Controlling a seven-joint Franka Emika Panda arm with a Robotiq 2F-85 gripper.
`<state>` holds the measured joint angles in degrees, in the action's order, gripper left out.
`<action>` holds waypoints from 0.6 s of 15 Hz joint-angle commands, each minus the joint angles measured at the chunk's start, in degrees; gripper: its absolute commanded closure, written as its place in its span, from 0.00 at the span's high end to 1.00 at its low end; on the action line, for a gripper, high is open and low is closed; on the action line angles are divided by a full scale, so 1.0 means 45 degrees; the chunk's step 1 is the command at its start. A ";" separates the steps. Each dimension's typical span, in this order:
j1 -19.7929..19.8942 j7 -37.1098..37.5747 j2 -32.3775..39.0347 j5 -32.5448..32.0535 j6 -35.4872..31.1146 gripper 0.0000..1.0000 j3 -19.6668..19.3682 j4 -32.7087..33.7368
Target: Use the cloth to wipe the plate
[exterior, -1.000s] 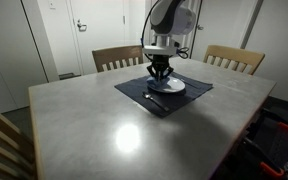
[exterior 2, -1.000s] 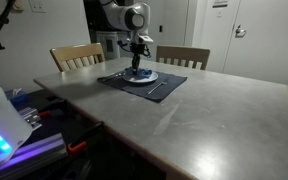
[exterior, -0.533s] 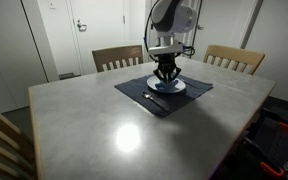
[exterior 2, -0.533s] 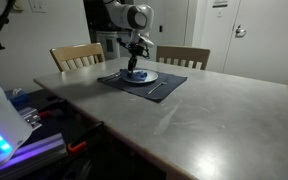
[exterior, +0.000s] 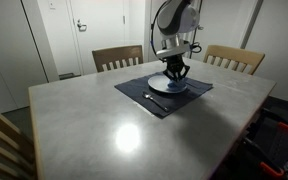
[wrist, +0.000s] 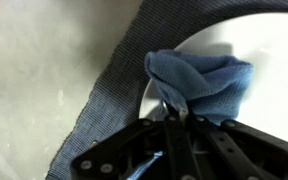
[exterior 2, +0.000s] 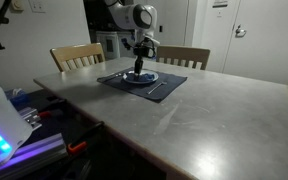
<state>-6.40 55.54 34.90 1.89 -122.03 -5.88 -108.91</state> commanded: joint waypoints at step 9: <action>-0.0782 0.1681 0.0845 -0.2661 -0.1926 0.02 -0.0581 0.0633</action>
<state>-8.87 61.78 35.55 -7.84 -127.17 -7.51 -108.69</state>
